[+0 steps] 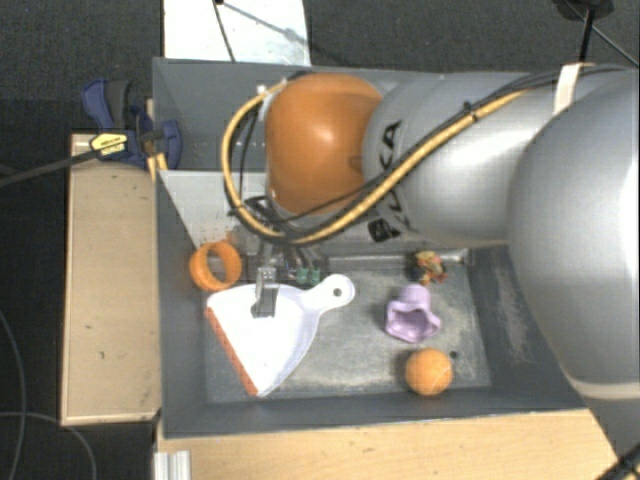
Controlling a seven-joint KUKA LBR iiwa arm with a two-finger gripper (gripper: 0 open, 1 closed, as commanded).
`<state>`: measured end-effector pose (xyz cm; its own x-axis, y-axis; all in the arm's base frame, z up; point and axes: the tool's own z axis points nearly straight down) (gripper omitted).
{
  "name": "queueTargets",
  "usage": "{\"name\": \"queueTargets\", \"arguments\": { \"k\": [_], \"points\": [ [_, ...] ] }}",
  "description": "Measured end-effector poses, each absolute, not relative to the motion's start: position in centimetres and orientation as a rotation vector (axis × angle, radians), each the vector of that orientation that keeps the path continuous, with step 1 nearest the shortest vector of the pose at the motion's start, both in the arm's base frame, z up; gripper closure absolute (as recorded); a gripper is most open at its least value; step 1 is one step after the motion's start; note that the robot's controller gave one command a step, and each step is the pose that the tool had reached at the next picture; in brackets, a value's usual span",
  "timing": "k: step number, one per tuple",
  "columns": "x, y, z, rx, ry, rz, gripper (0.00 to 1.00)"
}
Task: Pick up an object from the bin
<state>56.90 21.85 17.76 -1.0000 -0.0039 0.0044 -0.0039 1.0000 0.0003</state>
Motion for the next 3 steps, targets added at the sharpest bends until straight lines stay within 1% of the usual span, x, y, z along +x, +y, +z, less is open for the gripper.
{"name": "queueTargets", "arguments": {
  "k": [1,2,3],
  "points": [
    [57.1,21.7,18.3,-0.001,-3.144,-0.003,0.00],
    [55.7,19.2,16.2,0.104,-3.145,-0.004,0.00],
    [56.3,16.8,14.0,0.066,-3.143,-0.001,0.00]
  ]
}}
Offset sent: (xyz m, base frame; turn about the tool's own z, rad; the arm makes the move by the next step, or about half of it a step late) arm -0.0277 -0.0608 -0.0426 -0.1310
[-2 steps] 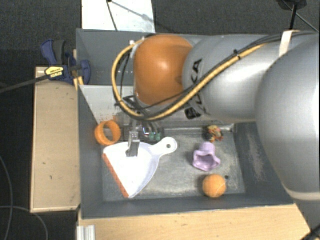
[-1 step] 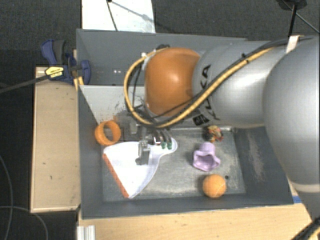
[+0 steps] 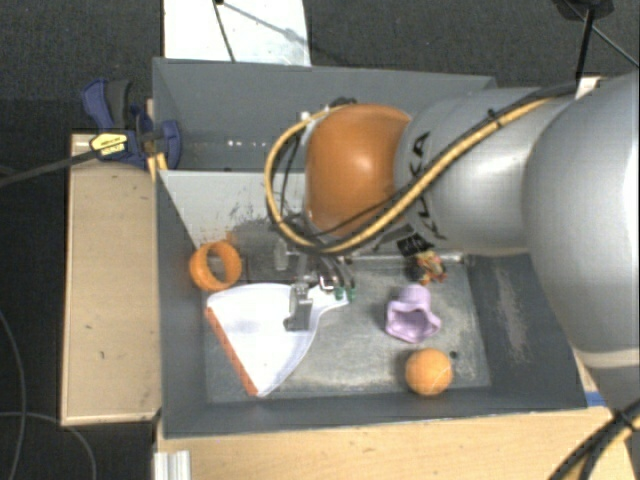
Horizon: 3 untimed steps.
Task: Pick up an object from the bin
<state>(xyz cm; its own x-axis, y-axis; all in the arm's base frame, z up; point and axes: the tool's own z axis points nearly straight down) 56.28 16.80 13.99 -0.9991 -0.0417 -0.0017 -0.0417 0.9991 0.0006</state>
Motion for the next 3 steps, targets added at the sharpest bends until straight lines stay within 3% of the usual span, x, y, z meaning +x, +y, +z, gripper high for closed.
{"name": "queueTargets", "arguments": {
  "k": [2,3],
  "points": [
    [54.0,13.4,9.7,-0.393,3.115,0.001,0.00],
    [54.0,13.4,9.3,-0.750,3.050,0.001,1.00]
  ]
}}
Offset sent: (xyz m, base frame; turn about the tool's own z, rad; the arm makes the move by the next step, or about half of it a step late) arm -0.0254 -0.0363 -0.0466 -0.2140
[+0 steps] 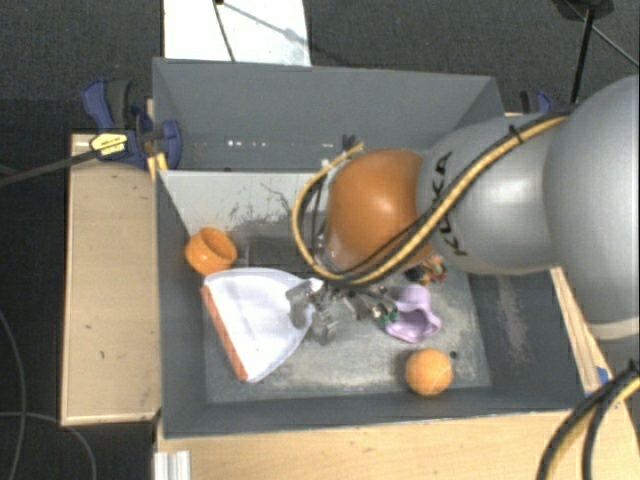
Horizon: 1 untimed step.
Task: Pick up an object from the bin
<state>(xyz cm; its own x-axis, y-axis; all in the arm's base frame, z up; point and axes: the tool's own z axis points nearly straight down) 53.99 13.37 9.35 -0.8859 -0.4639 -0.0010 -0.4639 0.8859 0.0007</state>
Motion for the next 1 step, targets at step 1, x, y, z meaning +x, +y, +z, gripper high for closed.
{"name": "queueTargets", "arguments": {
  "k": [1],
  "points": [
    [54.18,13.54,9.78,-0.861,3.019,0.002,1.00]
  ]
}}
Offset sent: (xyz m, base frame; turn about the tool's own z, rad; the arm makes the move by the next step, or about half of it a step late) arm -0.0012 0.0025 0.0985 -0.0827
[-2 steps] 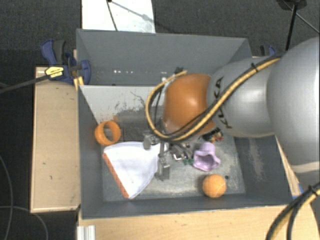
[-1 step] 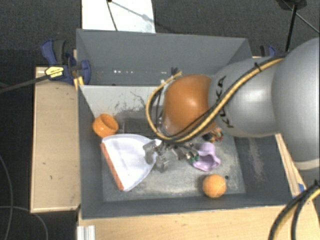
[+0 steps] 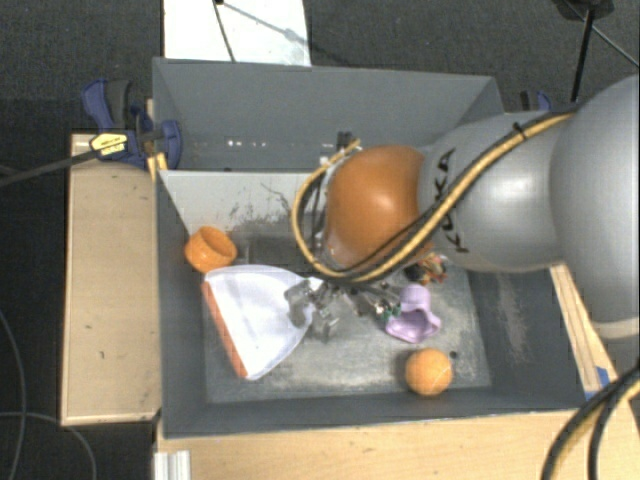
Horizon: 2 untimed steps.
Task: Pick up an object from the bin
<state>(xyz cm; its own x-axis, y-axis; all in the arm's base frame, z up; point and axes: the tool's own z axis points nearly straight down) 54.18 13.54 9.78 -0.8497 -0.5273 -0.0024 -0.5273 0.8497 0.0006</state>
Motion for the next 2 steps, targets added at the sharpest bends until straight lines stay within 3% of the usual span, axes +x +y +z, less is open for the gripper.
{"name": "queueTargets", "arguments": {
  "k": [1,2],
  "points": [
    [53.9,13.6,15.2,-0.876,3.022,0.002,1.00],
    [54.2,14.0,19.0,-0.889,3.006,0.001,1.00]
  ]
}}
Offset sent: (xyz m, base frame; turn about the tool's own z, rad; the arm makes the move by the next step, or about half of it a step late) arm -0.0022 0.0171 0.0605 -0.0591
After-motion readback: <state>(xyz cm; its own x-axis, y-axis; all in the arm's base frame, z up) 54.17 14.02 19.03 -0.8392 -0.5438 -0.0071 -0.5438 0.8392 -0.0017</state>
